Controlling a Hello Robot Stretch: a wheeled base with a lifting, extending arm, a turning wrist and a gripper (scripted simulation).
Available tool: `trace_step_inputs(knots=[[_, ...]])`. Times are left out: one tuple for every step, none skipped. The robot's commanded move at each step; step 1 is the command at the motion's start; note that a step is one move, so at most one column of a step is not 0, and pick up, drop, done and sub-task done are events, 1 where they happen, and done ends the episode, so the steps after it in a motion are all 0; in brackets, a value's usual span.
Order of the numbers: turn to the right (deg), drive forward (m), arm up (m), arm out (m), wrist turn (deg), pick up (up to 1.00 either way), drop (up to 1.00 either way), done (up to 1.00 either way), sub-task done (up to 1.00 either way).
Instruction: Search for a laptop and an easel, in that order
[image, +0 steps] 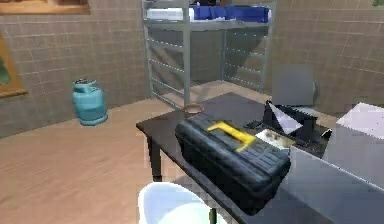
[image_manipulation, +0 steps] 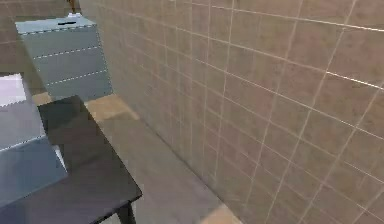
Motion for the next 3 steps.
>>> trace_step_inputs(knots=[[-45.0, 0.0, 0.0, 0.0, 0.0, 0.0, 0.0, 0.0, 0.0], [-45.0, 0.0, 0.0, 0.0, 0.0, 0.0, 0.0, 0.0, 0.0], [0.0, 0.75, 0.0, 0.0, 0.0, 0.0, 0.0, 0.0, 0.0]])
